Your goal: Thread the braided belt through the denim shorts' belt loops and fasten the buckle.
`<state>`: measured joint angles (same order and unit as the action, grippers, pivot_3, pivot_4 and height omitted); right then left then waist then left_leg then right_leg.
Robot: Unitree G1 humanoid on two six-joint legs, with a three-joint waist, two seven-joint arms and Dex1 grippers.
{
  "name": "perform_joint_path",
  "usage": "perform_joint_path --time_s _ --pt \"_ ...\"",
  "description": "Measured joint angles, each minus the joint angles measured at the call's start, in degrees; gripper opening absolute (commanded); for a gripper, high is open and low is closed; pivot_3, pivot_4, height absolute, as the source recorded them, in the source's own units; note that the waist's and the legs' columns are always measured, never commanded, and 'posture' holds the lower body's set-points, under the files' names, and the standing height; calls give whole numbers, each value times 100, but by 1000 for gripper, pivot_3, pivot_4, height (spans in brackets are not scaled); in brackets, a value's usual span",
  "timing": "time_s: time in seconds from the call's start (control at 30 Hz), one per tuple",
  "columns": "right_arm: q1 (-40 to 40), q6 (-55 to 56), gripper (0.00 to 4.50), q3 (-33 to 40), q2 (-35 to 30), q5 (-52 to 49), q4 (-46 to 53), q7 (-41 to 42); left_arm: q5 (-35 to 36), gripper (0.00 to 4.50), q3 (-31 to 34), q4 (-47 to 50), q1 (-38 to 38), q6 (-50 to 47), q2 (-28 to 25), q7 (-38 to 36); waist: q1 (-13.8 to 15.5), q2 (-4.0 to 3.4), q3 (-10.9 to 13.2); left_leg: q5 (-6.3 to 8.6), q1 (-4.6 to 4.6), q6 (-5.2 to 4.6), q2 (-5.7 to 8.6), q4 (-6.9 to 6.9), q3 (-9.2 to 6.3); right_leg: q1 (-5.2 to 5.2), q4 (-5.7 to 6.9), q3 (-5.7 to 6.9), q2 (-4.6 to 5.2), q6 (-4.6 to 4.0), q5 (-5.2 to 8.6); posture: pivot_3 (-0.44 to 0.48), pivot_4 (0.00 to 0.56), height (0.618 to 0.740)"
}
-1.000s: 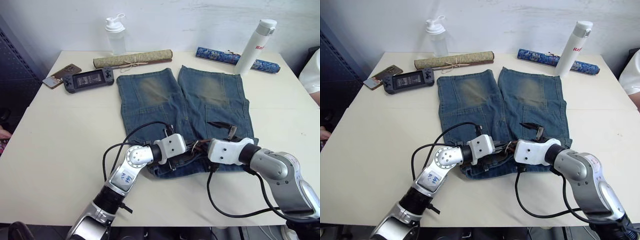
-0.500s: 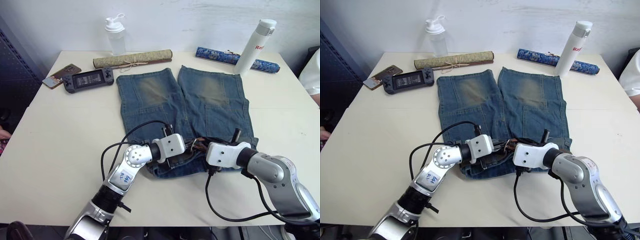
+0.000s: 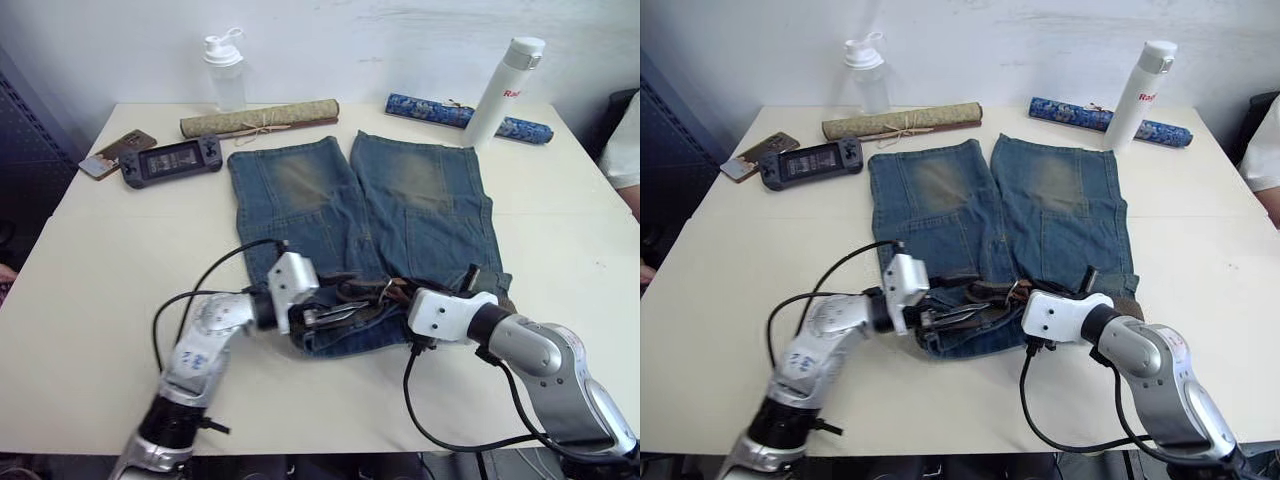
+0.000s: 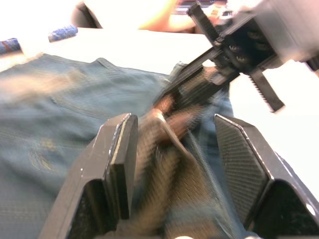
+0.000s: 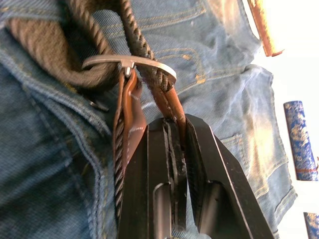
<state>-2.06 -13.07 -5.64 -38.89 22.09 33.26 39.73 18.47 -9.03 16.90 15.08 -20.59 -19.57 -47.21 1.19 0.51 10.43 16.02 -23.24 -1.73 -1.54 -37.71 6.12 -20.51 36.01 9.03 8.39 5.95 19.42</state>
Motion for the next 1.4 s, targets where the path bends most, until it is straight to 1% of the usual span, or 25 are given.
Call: perform_joint_path --time_s 0.1,0.17,0.27,0.53,0.67,0.77,0.87,1.0,1.07,1.1,1.17,1.23,1.4 --pt "18 12 0 0 0 2 21 -34 430 2748 174 115 -148 -399 -176 -68 35 0 0 1 -2 -3 9 -2 -5 5 -3 -3 6 1 0 0 150 717" --pt "61 21 0 15 0 -1 31 -46 480 2748 219 75 -252 -490 -282 -85 27 0 0 2 -2 -3 9 -2 -4 3 -2 -4 5 1 0 0 150 717" --pt "109 31 0 84 0 -22 44 -54 442 2748 153 -46 -227 -624 -302 28 32 0 0 2 -2 -3 8 -1 -4 3 -2 -4 4 1 0 0 150 717" --pt "261 51 0 233 -3 -34 144 -62 -143 2748 -351 -430 -207 -325 -309 142 33 0 0 1 -2 -2 8 5 0 -2 -3 -3 3 1 0 0 150 717" --pt "362 55 0 391 -15 -36 251 -68 -649 2748 -685 -770 36 -133 -323 251 54 -1 -1 2 -1 -3 12 4 -2 2 -2 -3 6 1 0 0 150 717" --pt "566 114 0 484 -15 -80 279 -95 -1089 2748 -1047 -913 221 257 -535 197 72 -16 -10 3 0 -4 14 6 -2 4 -5 -4 9 1 0 0 150 717" --pt "882 368 0 766 -49 -163 305 -156 -1169 2748 -1174 -926 240 313 -615 131 81 -25 -15 3 5 -5 13 7 -2 7 -4 -5 9 1 -1 0 150 717" --pt "1731 994 0 1419 -230 -264 279 -237 -1171 2748 -1213 -884 234 387 -807 10 91 -33 -28 3 18 -2 10 25 2 10 -9 -9 7 1 0 0 150 717" --pt "2096 1310 0 1901 -397 -265 -1 -332 -1160 2748 -1181 -853 180 394 -888 -48 89 -37 -40 2 33 -2 12 34 10 17 -9 -8 7 2 0 0 150 717" --pt "2226 1419 0 2166 -513 -260 -300 -374 -1128 2748 -1125 -826 112 407 -973 -81 81 -29 -44 2 49 -2 11 41 16 25 -10 -8 6 1 0 0 150 717" --pt "2303 1583 0 2418 -617 -225 -598 -452 -1110 2748 -1061 -816 35 429 -1048 -112 34 -28 -45 8 88 3 5 61 28 52 -18 -11 11 -1 2 0 150 717" --pt "2387 1889 0 2555 -800 -151 -921 -589 -1110 2748 -1024 -817 -15 469 -1139 -144 1 -52 -60 43 125 -1 -19 65 27 91 -37 -23 12 -16 12 0 150 717" --pt "2370 2026 0 2642 -877 -57 -1316 -782 -1030 2748 -922 -817 -84 540 -1256 -229 -2 -64 -68 40 128 42 -38 70 24 78 -15 -34 -1 -42 32 0 150 717"
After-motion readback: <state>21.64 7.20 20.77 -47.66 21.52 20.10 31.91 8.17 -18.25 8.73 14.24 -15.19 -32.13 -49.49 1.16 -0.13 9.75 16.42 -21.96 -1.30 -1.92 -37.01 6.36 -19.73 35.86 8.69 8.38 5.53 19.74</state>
